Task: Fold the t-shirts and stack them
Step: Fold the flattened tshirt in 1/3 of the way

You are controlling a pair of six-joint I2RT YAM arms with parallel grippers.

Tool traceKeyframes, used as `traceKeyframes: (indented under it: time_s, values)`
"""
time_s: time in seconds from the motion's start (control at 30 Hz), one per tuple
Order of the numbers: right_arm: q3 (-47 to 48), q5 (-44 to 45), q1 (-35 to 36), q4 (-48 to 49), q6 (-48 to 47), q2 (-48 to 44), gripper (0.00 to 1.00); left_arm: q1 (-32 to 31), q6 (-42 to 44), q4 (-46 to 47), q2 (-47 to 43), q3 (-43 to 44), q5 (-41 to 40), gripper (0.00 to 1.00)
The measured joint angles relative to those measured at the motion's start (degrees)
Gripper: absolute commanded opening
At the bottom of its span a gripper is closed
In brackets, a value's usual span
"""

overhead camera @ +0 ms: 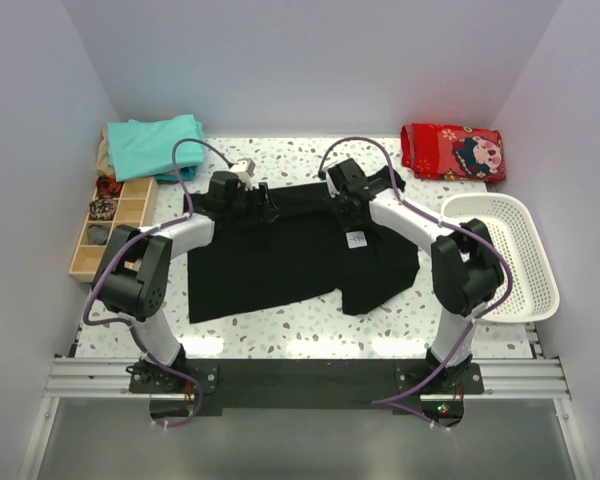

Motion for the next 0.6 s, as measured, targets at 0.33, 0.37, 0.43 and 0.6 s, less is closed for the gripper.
traceKeyframes:
  time_s: [0.33, 0.37, 0.43, 0.6]
  values:
    - [4.0, -7.6, 0.0, -6.8, 2.1, 1.1, 0.39, 0.0, 0.0, -1.2, 0.3, 0.6, 0.2, 0.77]
    - [4.1, -7.5, 0.0, -7.3, 2.1, 0.9, 0.41, 0.0, 0.0, -1.3, 0.3, 0.7, 0.0, 0.78]
    - [3.6, -6.5, 0.0, -7.7, 2.9, 0.3, 0.47, 0.0, 0.0, -1.6, 0.3, 0.7, -0.7, 0.78]
    - [-0.6, 1.2, -0.3, -6.2, 5.2, -4.9, 0.49, 0.0, 0.1, -3.6, -1.9, 0.0, -3.9, 0.8]
